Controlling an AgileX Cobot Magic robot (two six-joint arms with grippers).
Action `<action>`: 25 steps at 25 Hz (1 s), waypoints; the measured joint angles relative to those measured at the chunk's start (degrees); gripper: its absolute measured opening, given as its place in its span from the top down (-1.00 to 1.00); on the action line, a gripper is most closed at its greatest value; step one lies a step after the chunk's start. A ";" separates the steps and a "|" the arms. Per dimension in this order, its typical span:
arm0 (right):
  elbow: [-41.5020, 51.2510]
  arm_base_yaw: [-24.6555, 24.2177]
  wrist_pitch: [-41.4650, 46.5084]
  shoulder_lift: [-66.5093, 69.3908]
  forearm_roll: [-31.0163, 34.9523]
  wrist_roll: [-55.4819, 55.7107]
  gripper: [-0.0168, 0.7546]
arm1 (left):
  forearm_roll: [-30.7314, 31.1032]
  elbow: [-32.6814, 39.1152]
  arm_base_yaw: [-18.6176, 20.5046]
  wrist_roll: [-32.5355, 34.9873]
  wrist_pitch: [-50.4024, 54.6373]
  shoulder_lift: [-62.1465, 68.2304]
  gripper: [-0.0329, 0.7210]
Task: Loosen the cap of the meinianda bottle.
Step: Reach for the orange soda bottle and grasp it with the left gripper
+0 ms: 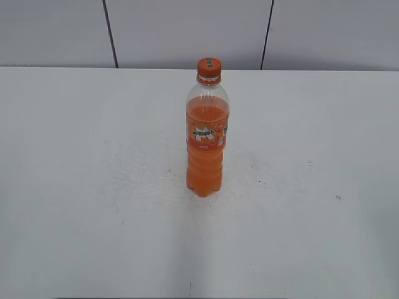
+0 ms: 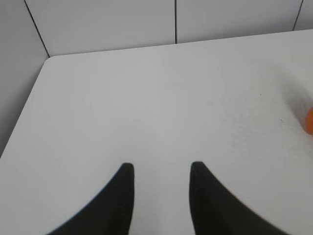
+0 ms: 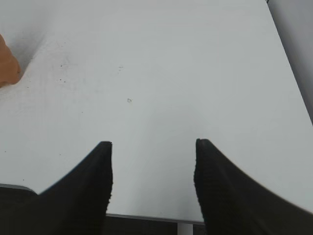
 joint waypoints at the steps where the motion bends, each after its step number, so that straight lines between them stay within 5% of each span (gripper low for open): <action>1: 0.00 0.00 0.00 0.00 0.00 0.00 -0.10 | 0.00 -0.71 0.00 0.07 -1.25 1.41 0.27; 13: 0.00 0.00 0.00 0.00 0.00 0.00 -0.10 | 1.52 -3.65 0.00 0.20 -36.55 28.84 0.27; 21: 0.00 0.00 0.00 0.00 0.00 0.00 -0.10 | 10.96 0.75 -3.76 -0.02 -69.50 49.60 0.27; 25: 0.00 0.00 0.00 0.00 0.00 0.00 -0.10 | 18.13 3.71 -4.59 -7.47 -79.01 58.05 0.27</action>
